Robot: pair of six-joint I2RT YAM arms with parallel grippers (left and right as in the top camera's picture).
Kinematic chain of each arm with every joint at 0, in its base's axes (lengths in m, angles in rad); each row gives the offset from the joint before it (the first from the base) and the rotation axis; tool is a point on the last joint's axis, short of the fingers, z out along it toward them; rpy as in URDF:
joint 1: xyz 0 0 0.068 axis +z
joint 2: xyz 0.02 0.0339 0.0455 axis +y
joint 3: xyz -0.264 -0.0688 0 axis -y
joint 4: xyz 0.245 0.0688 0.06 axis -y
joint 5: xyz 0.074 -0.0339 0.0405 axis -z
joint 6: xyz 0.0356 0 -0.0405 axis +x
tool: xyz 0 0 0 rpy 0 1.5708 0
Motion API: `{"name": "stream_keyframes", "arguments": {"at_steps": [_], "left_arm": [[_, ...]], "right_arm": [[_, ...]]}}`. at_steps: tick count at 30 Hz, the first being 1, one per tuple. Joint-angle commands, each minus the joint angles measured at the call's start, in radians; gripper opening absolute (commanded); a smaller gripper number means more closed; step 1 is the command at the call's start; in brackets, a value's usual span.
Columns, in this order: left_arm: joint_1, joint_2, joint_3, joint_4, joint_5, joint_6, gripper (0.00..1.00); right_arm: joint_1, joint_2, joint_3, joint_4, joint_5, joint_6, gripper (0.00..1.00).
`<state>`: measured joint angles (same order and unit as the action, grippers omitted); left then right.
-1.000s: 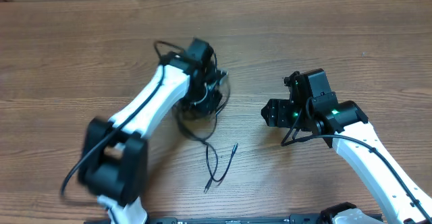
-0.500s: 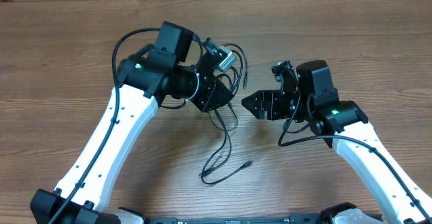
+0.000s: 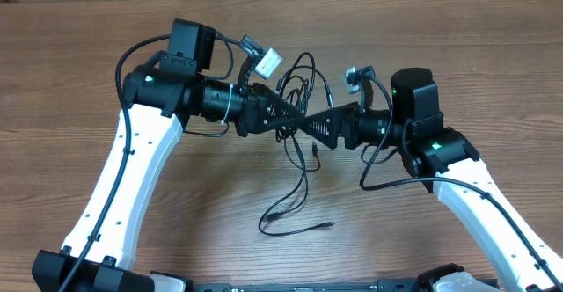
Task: Untangle cables
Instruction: 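Lift the bundle and grasp loops with the right gripper at center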
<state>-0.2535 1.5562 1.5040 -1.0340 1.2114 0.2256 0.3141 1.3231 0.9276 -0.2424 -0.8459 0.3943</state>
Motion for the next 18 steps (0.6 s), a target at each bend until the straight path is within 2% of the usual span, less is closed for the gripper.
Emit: {"name": "stream_keyframes", "arguments": {"at_steps": [1,6,10,12,14,18], "left_arm": [[-0.005,0.002,0.006,0.013,0.151,0.036,0.04],[-0.01,0.002,0.006,0.026,0.221,0.037,0.04],[-0.011,0.003,0.006,0.045,0.222,0.037,0.04],[-0.011,0.003,0.006,0.047,0.206,0.037,0.04],[-0.011,0.003,0.006,0.045,0.148,0.037,0.04],[-0.011,0.006,0.006,0.006,-0.092,0.028,0.04]], "right_arm": [[0.0,-0.003,0.001,0.045,-0.024,0.119,0.77],[0.0,-0.003,0.001,0.076,-0.025,0.164,0.74],[0.003,-0.003,0.001,0.074,-0.067,0.164,0.63],[0.012,-0.003,0.001,0.074,-0.097,0.164,0.63],[0.023,-0.003,0.001,0.073,-0.13,0.163,0.62],[0.027,-0.003,0.001,0.069,-0.143,0.162,0.64]]}}
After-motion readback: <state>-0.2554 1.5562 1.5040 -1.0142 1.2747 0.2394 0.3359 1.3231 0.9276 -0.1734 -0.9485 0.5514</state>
